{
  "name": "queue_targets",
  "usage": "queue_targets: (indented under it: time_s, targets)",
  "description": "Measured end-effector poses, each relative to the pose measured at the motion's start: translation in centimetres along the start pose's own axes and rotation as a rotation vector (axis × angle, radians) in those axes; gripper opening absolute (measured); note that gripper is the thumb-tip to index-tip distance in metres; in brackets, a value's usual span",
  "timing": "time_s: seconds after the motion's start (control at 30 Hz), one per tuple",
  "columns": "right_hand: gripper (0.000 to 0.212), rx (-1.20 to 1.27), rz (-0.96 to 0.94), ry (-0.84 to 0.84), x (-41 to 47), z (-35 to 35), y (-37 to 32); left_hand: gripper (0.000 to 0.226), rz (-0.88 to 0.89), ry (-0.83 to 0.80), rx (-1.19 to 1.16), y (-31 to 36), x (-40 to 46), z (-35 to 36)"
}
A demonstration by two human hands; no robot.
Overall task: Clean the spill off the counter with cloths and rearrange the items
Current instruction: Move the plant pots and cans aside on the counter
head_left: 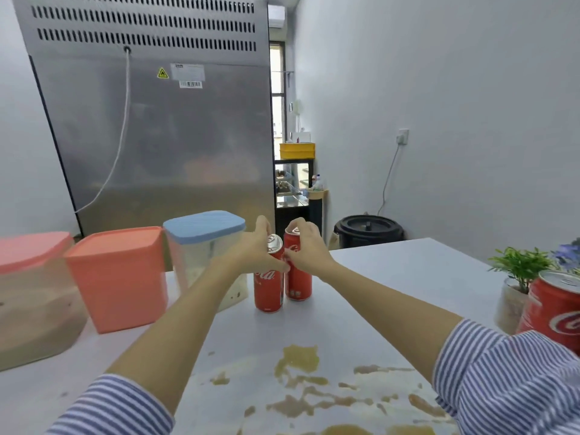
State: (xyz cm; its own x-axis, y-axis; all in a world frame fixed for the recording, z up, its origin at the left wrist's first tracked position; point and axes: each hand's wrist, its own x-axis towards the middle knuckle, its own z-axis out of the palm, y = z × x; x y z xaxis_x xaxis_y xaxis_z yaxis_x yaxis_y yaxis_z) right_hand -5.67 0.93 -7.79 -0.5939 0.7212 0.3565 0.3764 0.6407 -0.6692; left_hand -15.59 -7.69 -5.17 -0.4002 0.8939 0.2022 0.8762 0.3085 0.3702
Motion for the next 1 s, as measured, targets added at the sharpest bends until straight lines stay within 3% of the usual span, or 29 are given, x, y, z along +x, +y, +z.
queue_targets:
  time_s: [0.27, 0.47, 0.7, 0.87, 1.0]
  targets:
    - [0.072, -0.124, 0.123, -0.073, -1.2, -7.5, 0.1, 0.071, -0.083, -0.049, -0.061, 1.8, -0.4, -1.1]
    - [0.053, -0.673, 0.224, -0.214, -3.8, -15.4, -0.3, 0.062, 0.066, -0.078, -0.099, 6.3, 1.1, -0.4]
    - [0.054, -0.773, 0.436, -0.235, -6.5, -18.8, 4.4, 0.062, 0.23, -0.161, -0.293, 15.0, 2.2, 3.8]
    - [0.047, -0.851, 0.456, -0.245, -7.9, -20.7, 6.2, 0.054, 0.323, -0.223, -0.325, 19.8, 2.9, 6.7]
    - [0.053, -0.839, 0.488, -0.195, -9.4, -22.4, 6.9, 0.059, 0.407, -0.246, -0.291, 22.6, 3.4, 8.8]
